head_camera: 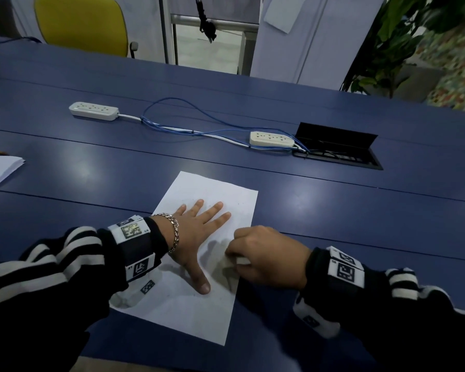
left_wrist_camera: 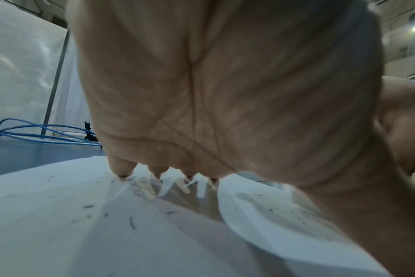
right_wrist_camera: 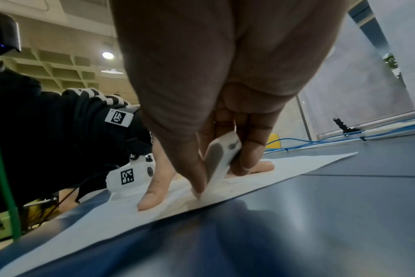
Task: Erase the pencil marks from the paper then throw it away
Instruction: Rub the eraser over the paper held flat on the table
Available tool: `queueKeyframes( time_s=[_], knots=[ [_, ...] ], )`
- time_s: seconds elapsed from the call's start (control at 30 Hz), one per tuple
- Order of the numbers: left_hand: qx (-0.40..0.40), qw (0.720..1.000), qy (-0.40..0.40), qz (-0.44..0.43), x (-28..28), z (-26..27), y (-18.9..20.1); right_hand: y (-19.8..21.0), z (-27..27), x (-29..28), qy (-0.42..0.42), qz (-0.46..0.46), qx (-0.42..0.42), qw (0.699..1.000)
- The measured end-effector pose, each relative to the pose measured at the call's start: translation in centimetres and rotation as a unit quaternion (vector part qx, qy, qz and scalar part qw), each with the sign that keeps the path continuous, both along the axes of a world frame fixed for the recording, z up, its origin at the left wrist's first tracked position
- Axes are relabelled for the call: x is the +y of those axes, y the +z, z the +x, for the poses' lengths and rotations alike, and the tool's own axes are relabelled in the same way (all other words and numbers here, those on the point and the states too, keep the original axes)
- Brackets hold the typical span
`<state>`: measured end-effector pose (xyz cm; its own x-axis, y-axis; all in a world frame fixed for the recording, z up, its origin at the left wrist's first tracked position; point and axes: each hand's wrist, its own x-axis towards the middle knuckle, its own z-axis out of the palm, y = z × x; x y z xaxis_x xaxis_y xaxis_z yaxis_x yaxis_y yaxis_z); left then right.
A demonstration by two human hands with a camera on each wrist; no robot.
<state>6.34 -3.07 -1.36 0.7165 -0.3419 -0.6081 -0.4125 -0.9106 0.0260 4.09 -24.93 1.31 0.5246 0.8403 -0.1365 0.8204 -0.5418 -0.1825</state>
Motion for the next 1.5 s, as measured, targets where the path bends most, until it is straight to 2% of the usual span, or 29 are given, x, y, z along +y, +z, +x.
queueKeyframes(
  time_s=[0.2,0.33,0.5,0.67,0.83,0.93,1.0,1.13,1.17,1.23,1.33,1.5],
  knots=[
    [0.004,1.000,-0.008,-0.015,0.1,-0.2,0.5,-0.7,0.9,-1.7,-0.070,0.048,0.016,0.996],
    [0.018,1.000,-0.016,-0.016,-0.2,-0.7,0.6,-1.1,1.5,-2.5,-0.112,0.038,0.024,0.993],
    [0.012,1.000,-0.016,-0.020,-1.1,-2.4,0.0,-1.0,1.3,-2.4,-0.104,0.027,0.019,0.994],
    [0.009,1.000,-0.016,-0.010,-1.2,-2.4,-0.2,-0.9,0.7,-1.3,-0.061,0.038,0.025,0.997],
    [0.009,1.000,-0.011,-0.008,-1.2,-2.6,-0.1,-0.8,1.2,-1.3,-0.084,0.031,0.006,0.996],
    [0.006,1.000,-0.014,-0.006,-1.2,-2.6,-0.2,-0.7,-1.0,-1.1,0.002,0.017,0.035,0.999],
    [0.002,1.000,-0.016,-0.004,-1.3,-2.6,-0.3,-0.6,-1.3,-1.1,0.029,-0.003,0.050,0.998],
    [0.004,1.000,-0.014,-0.004,-1.3,-2.6,-0.1,-0.3,1.9,-1.1,-0.059,0.025,-0.002,0.998],
    [0.005,1.000,-0.015,-0.004,-1.3,-2.5,-0.1,-0.4,1.8,-1.1,-0.059,0.031,-0.014,0.998],
    [0.004,1.000,-0.015,-0.002,-1.4,-2.5,0.0,-0.2,0.0,-0.8,-0.018,0.034,-0.006,0.999],
    [0.002,1.000,-0.014,0.001,-1.5,-2.6,-0.1,-0.2,-2.4,-0.7,0.058,0.002,0.052,0.997],
    [0.002,1.000,-0.014,-0.008,-1.1,-2.3,-0.7,-0.7,2.1,-1.3,-0.053,0.033,-0.006,0.998]
  ],
)
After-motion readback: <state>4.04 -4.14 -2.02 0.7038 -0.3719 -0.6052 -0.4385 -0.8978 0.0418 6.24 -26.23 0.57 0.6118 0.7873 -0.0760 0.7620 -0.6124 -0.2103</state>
